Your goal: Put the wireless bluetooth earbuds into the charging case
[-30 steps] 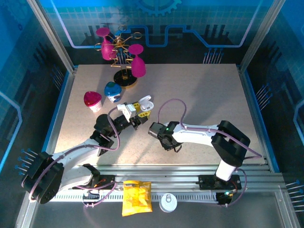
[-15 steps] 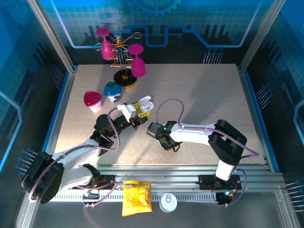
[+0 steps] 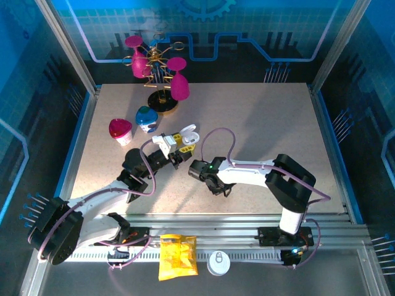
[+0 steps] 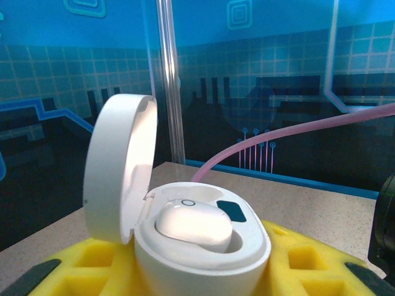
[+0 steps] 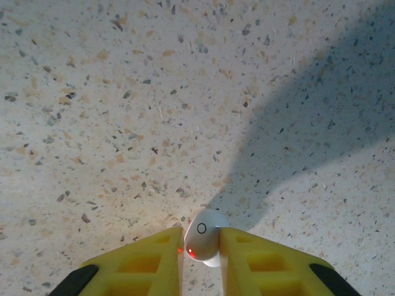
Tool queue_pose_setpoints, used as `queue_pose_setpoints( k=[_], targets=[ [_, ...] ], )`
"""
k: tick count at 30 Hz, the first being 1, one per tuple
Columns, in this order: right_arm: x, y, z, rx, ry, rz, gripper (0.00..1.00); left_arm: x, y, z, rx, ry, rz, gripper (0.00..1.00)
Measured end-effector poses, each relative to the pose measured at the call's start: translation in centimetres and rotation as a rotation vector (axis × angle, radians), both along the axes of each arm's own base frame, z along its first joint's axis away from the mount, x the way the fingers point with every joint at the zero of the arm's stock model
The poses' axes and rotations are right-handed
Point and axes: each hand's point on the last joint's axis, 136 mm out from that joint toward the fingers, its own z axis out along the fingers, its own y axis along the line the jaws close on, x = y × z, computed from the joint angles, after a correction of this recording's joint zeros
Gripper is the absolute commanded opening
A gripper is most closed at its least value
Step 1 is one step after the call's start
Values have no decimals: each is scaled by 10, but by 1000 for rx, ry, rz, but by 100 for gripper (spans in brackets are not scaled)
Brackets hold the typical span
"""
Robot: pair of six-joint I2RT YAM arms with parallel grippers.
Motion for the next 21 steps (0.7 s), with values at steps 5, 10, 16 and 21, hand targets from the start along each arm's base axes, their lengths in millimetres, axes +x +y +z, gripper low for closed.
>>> queue_pose_setpoints(
  k=[5,10,16,21],
  targets=[
    [1,0,0,-11,0,1,21,0,0,-1,1,1,0,32],
    [0,-1,-1,-20,2,2,21,0,0,-1,1,1,0,32],
    [1,-4,-6,-42,6,2,22,0,0,-1,0,1,0,32],
    [0,-4,-8,-51,12,6,22,0,0,-1,1,2,0,32]
  ],
)
